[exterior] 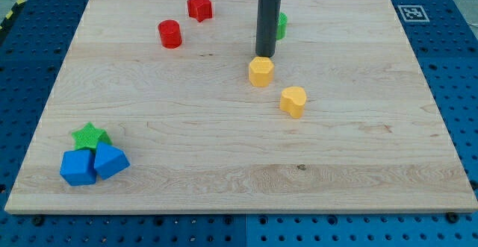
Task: Move the yellow hexagon right to the yellow heart
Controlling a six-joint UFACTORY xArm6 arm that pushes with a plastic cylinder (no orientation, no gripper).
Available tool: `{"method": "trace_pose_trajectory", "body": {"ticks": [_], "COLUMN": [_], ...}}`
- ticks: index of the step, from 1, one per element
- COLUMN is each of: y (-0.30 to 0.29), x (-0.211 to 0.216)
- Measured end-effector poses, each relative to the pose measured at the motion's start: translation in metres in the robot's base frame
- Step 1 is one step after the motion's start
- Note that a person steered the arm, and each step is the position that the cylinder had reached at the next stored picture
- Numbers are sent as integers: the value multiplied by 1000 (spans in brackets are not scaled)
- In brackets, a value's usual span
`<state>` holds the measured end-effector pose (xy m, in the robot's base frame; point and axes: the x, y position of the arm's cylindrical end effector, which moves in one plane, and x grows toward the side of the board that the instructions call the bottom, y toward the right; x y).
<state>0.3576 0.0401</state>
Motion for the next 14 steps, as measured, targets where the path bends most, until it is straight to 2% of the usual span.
{"method": "trace_pose_trajectory", "body": {"ticks": [1, 3, 4, 5, 8, 10, 14], "y": [0, -53, -58, -58, -15, 4, 89], "x": [0, 11, 30, 30, 34, 57, 112]}}
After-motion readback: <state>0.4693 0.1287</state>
